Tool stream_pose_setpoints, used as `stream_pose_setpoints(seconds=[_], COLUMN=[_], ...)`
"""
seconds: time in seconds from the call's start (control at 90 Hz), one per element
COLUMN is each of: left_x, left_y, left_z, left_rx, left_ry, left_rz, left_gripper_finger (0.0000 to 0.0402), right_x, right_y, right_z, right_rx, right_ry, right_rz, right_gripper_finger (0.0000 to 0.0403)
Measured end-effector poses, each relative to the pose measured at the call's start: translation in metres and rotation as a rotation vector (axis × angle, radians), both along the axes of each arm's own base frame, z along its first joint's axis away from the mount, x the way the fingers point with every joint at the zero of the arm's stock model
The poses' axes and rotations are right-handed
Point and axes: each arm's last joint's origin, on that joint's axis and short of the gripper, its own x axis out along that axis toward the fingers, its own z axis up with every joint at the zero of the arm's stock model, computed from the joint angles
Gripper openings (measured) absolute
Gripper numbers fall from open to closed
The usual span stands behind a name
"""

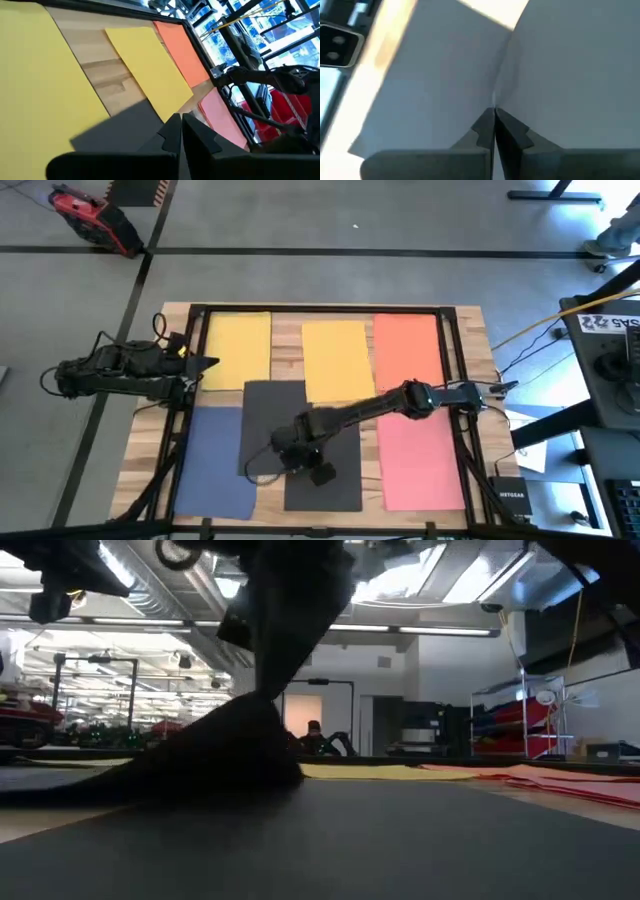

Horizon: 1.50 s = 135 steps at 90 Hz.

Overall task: Organize paper
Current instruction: Stack the black colored paper on top of the black colored paper

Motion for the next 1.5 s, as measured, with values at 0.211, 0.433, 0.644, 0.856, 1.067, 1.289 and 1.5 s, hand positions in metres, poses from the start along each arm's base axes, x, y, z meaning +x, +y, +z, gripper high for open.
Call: stream_pose_setpoints(seconds=[0.211,0.433,0.644,0.856,1.067,1.289,1.5], left_x=[0.000,0.001,0.002,0.002,0.002,0.002,0.002], left_y=[0.000,0.000,0.000,0.000,0.000,0.000,0.000], left_z=[0.000,0.002,0.004,0.004,0.004,0.004,0.004], left_rx=[0.038,0.054,0.069,0.066,0.061,0.061,0.061], left_ry=[0.016,-0.006,-0.018,-0.018,-0.019,-0.018,-0.017], left_rz=[-0.018,-0.024,-0.031,-0.034,-0.041,-0.041,-0.041], left_gripper_finger=[0.0000,0.0000,0.0000,0.0000,0.0000,0.0000,0.0000], right_x=[-0.022,-0.049,-0.062,-0.067,-0.070,-0.076,-0.088], right_y=[0.044,0.085,0.103,0.103,0.102,0.112,0.130], right_z=[-0.001,-0.002,-0.002,-0.003,-0.003,-0.003,-0.003], right_rx=[-0.024,-0.067,-0.105,-0.144,-0.163,-0.152,-0.149], right_ry=[0.089,0.181,0.213,0.246,0.291,0.329,0.357], right_rz=[-0.050,-0.089,-0.174,-0.220,-0.284,-0.379,-0.451], right_gripper_finger=[0.0000,0.0000,0.0000,0.0000,0.0000,0.0000,0.0000])
